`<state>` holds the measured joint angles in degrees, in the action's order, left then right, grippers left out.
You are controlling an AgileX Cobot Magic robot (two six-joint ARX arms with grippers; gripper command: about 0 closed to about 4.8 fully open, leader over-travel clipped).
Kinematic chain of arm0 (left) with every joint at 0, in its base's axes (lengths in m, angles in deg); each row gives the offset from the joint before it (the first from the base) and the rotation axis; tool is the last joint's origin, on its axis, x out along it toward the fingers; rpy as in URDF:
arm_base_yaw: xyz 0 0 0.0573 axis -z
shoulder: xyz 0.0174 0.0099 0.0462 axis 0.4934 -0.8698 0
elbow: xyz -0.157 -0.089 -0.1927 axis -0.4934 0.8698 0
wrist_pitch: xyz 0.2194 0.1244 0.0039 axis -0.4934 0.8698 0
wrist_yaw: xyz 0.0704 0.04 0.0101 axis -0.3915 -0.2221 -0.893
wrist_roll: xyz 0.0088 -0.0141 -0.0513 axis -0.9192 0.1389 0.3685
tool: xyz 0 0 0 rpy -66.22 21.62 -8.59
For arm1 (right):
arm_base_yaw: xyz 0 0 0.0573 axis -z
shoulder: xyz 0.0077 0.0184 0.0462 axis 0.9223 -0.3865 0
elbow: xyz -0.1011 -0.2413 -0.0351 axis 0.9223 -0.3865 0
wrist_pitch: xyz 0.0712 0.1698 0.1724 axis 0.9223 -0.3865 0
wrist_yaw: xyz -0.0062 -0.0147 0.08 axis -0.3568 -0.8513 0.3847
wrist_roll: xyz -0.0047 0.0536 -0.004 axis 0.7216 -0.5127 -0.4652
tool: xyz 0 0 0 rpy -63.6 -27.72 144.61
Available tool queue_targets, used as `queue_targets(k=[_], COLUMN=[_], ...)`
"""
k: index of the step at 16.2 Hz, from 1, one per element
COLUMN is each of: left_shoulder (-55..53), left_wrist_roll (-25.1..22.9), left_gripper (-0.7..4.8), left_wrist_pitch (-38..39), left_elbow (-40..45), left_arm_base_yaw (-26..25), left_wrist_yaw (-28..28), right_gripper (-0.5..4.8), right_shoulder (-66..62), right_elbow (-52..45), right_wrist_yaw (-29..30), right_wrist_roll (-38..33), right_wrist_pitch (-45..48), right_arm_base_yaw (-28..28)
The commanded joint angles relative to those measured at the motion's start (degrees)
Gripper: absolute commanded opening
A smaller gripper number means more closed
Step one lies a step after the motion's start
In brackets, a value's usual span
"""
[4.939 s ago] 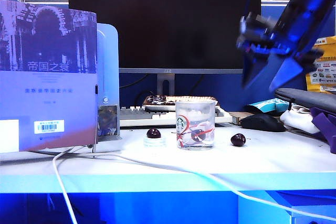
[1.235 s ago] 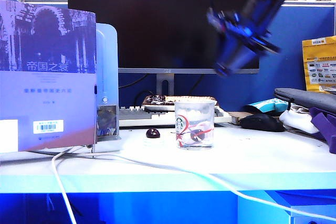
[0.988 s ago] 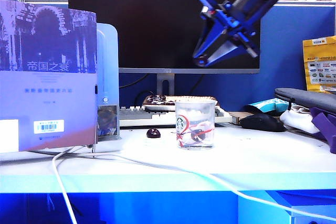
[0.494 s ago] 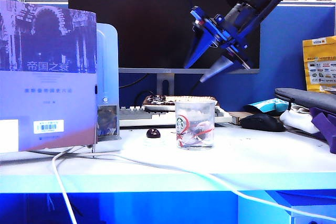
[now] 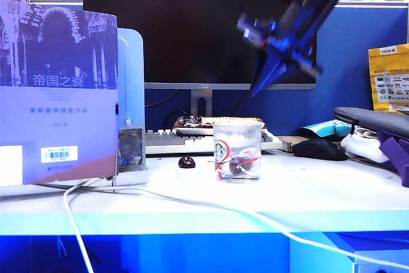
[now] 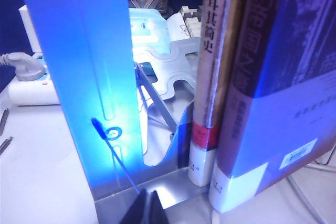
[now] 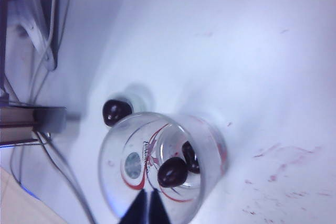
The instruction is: Pick up the cherry on the right side of the glass and put it inside the glass.
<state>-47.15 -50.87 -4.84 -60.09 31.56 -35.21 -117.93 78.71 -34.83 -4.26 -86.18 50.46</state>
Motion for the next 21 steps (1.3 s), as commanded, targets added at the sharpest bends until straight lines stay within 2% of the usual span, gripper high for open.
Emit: queue_targets(k=[1,3,9,12,15,17,18,20,21], left_shoulder=[0.2,0.2,0.2,0.2,0.2,0.2,0.2,0.2,0.2], left_wrist_roll=[-0.2,-0.2,-0.2,-0.2,-0.2,-0.2,-0.2,-0.2,-0.2], left_gripper=[-0.05,-0.05,-0.05,-0.05,-0.05,-0.05,-0.05,-0.05,-0.05], left_wrist_pitch=[0.7,0.7,0.7,0.7,0.7,0.7,0.7,0.7,0.7], left_elbow=[0.0,0.0,0.0,0.0,0.0,0.0,0.0,0.0,0.0], left_arm_base_yaw=[0.0,0.0,0.0,0.0,0.0,0.0,0.0,0.0,0.0], left_wrist_yaw=[0.2,0.2,0.2,0.2,0.2,0.2,0.2,0.2,0.2], right_gripper=[-0.01,-0.01,-0.01,-0.01,-0.01,-0.01,-0.01,-0.01,-0.01], right_shoulder=[7.1,13.6,43.9,58.2,72.1,76.9,79.4,83.2,86.9], right_elbow=[0.4,0.4,0.4,0.4,0.4,0.1,-3.0,-11.1,-22.4], right_wrist_yaw=[-1.5,-2.4,-4.1,-6.7,-15.1,-28.2,-33.6,-37.2,-37.2], right_wrist_roll=[0.6,0.6,-1.1,-1.7,-1.8,-2.9,-4.0,-4.0,-4.1], right_wrist_pitch=[1.0,0.7,-0.3,-5.4,-12.9,-20.7,-21.4,-17.3,-9.4], right_arm_base_yaw=[-0.1,-0.1,-0.3,-0.3,-0.2,-0.2,-0.2,-0.2,-0.1])
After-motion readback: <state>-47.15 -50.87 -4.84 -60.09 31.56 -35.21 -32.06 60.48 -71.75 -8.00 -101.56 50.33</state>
